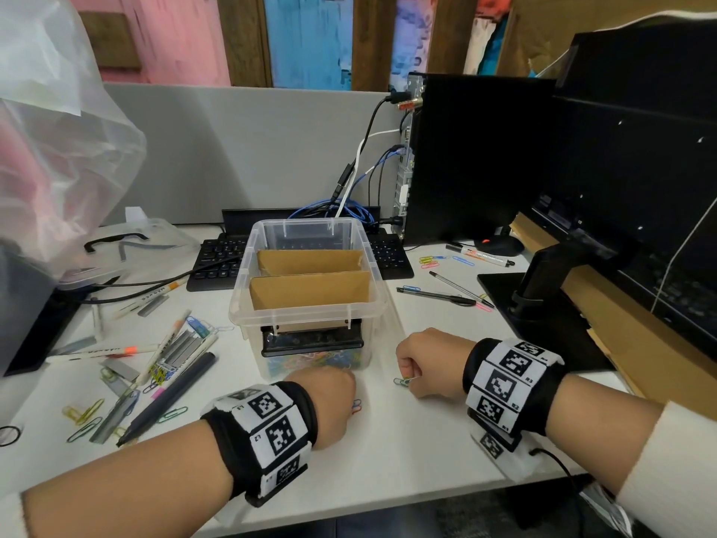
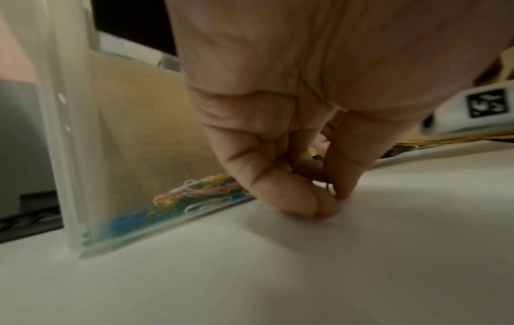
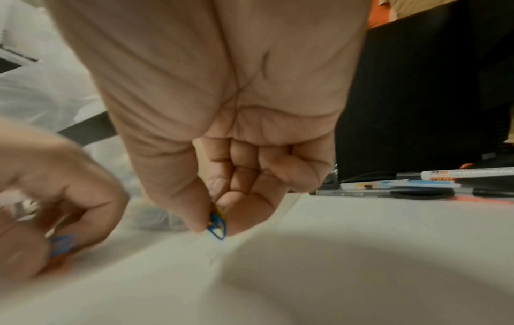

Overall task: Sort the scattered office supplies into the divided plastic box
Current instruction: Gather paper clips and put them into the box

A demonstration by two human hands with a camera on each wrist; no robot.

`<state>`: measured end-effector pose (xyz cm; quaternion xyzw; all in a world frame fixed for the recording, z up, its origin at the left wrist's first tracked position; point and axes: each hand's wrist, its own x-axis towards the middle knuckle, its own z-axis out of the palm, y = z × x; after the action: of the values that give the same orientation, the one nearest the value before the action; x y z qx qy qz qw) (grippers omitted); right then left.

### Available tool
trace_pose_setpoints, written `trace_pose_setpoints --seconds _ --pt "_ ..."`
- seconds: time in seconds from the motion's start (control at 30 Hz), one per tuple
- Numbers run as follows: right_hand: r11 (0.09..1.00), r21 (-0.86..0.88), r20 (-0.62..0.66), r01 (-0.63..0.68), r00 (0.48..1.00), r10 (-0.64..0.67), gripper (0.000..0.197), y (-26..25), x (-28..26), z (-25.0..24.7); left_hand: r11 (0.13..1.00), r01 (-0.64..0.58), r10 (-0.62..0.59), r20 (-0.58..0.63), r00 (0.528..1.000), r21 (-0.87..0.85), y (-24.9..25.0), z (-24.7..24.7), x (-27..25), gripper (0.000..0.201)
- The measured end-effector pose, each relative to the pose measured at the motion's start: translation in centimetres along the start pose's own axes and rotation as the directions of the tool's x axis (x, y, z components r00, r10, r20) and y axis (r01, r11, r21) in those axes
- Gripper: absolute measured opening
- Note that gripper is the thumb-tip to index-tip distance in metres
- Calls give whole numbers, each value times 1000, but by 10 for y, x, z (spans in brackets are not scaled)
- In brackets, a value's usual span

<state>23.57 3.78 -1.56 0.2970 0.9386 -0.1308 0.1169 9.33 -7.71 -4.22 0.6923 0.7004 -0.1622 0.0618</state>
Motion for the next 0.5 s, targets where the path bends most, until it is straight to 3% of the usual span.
trace_pose_setpoints --seconds 0.13,0.2,0.27,0.4,0.5 --pt "990 109 -132 -87 986 102 15 9 -1 -28 993 -45 37 -73 997 -106 7 -7 -16 17" --pt "978 199 -229 -66 967 112 14 9 0 -49 973 -106 59 -222 973 -206 6 -21 -27 13" --pt "945 327 -356 5 927 119 8 5 1 -69 932 -179 40 -404 914 -315 0 -42 -37 14" --pt "899 404 -543 168 835 88 14 -14 9 -89 866 -210 -134 -616 777 -453 -36 -80 -42 10" --pt "911 362 -546 200 837 33 10 -34 20 -87 861 -72 -284 -593 753 -504 -68 -89 -33 13"
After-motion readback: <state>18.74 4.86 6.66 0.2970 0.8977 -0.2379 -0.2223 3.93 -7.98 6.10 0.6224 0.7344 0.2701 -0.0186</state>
